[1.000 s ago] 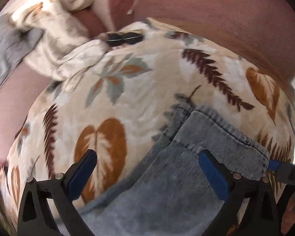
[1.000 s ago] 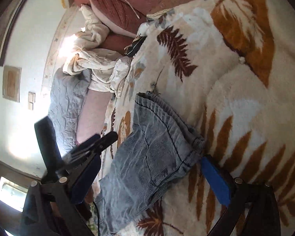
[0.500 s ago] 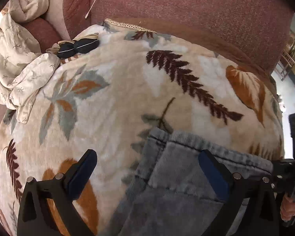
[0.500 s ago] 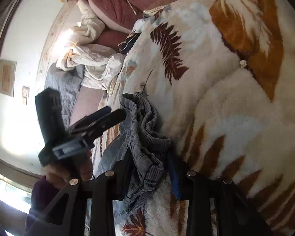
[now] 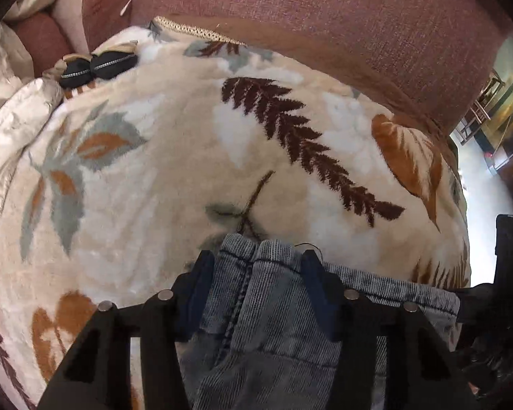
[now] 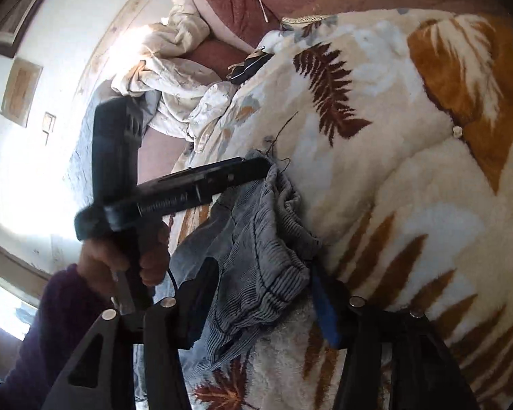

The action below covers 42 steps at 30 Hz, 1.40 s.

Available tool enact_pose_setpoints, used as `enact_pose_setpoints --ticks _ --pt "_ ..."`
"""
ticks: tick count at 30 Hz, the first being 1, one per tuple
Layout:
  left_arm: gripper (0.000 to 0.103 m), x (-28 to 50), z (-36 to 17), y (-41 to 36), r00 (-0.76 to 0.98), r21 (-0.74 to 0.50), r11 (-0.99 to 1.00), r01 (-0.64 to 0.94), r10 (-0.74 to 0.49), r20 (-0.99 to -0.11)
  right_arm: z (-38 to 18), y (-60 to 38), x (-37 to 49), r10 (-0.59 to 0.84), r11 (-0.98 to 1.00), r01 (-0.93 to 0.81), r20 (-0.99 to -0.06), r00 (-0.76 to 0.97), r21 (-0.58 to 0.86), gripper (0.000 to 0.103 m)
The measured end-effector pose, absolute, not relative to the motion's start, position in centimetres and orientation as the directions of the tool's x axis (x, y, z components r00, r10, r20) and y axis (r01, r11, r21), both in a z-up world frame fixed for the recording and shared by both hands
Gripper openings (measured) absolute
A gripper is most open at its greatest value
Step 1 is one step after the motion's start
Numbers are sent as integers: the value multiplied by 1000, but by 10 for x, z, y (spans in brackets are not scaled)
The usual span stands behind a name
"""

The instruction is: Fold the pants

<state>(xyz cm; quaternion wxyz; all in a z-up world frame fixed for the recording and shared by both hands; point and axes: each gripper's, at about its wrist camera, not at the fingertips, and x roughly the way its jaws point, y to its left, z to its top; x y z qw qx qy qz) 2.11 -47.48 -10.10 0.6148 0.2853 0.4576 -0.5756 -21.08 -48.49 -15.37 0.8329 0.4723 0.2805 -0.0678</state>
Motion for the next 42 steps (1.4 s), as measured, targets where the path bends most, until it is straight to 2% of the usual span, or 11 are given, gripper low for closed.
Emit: enact_pose_setpoints --ticks 2,5,11,16,23,30,33,36,42 --pt "52 22 -100 -475 -95 -196 183 963 -450 -888 -155 -486 -211 146 547 389 -542 828 741 44" --pt "45 21 -98 -473 -109 -215 186 959 -457 -883 -158 -489 -213 141 541 402 -550 823 739 34" --pt "25 18 -90 -469 -89 -199 186 962 -474 -876 -155 -485 -211 125 576 402 -563 817 711 25" --pt "17 20 -81 -455 -86 -216 202 955 -509 -857 -150 -480 -210 105 606 398 -565 818 689 24" --pt "16 24 -58 -432 -74 -247 225 943 -580 -811 -132 -464 -210 55 688 371 -555 830 624 22" --pt "16 29 -27 -382 -33 -272 258 927 -665 -746 -102 -429 -208 26 796 285 -500 866 535 22" --pt "16 33 -16 -343 0 -286 293 913 -699 -716 -90 -408 -206 43 835 232 -480 876 498 22" --pt "11 37 -14 -307 36 -297 341 892 -707 -706 -83 -382 -200 73 875 174 -478 875 453 22" --pt "8 42 -25 -235 103 -311 442 841 -696 -711 -86 -329 -183 161 920 63 -520 839 387 22"
